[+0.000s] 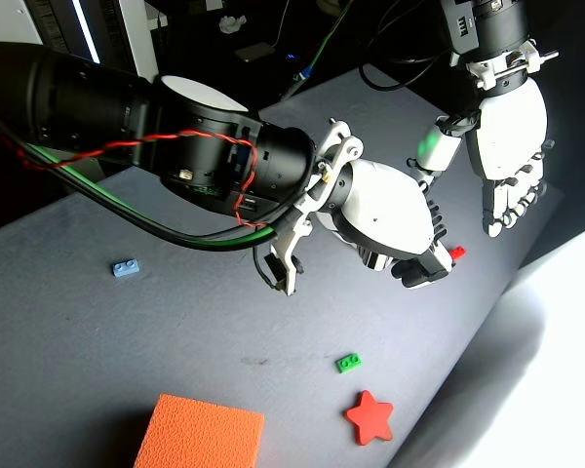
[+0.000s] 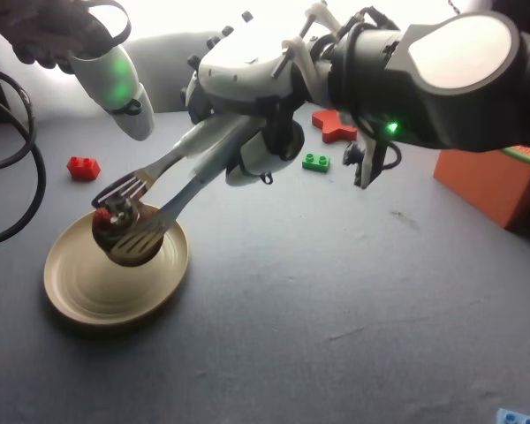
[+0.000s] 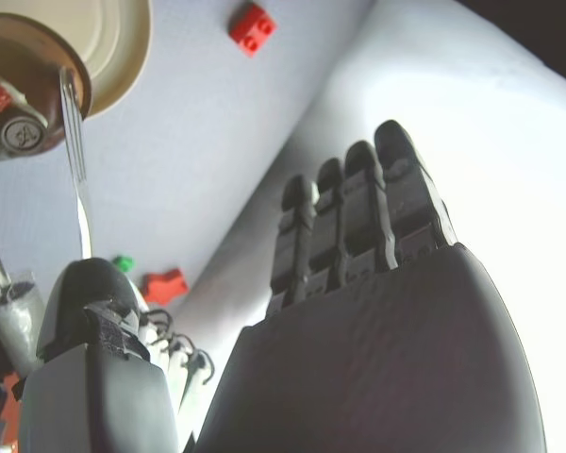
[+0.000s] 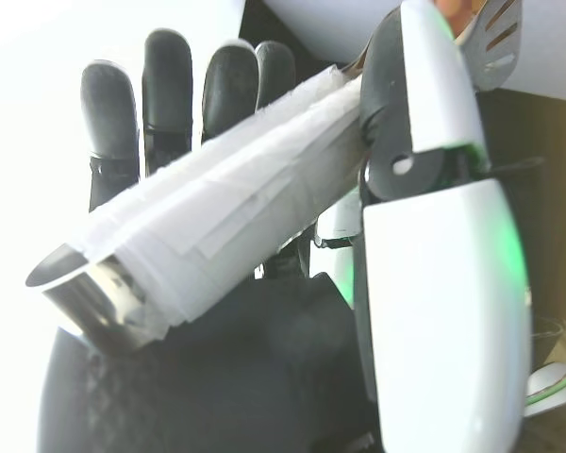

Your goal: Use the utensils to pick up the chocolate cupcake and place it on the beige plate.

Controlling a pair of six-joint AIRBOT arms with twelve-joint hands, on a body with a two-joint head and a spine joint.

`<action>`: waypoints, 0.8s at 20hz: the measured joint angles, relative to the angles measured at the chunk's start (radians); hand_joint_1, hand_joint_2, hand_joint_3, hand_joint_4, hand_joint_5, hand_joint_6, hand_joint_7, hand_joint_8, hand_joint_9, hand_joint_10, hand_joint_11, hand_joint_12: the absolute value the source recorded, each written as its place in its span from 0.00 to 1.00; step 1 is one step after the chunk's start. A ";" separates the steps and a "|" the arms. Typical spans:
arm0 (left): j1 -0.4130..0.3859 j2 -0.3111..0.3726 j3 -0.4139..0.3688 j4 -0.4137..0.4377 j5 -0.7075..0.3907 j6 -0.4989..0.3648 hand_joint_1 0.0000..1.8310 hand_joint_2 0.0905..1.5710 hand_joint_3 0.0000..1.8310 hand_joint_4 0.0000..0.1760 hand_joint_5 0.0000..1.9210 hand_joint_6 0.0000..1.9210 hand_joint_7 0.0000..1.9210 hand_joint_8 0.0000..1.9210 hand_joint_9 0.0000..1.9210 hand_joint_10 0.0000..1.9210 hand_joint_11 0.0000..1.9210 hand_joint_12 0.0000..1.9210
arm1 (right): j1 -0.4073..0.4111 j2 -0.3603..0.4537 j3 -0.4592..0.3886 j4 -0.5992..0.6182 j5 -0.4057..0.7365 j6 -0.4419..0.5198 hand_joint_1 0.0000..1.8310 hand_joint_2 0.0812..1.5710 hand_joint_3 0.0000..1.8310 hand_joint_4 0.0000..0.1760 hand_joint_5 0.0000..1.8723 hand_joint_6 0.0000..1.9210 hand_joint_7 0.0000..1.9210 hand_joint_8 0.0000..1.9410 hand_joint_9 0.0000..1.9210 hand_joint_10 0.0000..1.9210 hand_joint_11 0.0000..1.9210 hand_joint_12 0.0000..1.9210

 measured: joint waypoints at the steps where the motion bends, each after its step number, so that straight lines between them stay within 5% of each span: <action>1: 0.000 0.000 0.000 -0.001 0.000 0.000 0.20 0.65 0.00 0.00 0.08 0.00 0.05 0.00 0.05 0.00 0.00 0.15 | -0.005 -0.006 0.003 0.000 -0.004 0.002 0.64 0.75 0.00 0.00 0.45 0.59 0.42 0.69 0.36 0.57 0.24 0.81; 10: 0.000 0.000 0.000 -0.001 -0.001 0.000 0.21 0.64 0.00 0.00 0.08 0.00 0.04 0.00 0.04 0.00 0.00 0.14 | -0.018 -0.042 0.010 0.003 -0.019 0.016 0.65 0.75 0.00 0.00 0.44 0.60 0.43 0.68 0.36 0.56 0.24 0.79; 16: 0.000 0.000 0.000 0.000 0.000 0.000 0.22 0.64 0.00 0.00 0.08 0.00 0.05 0.00 0.04 0.00 0.00 0.15 | -0.028 -0.051 0.019 0.003 -0.034 0.007 0.64 0.77 0.00 0.00 0.42 0.62 0.41 0.74 0.31 0.63 0.21 0.87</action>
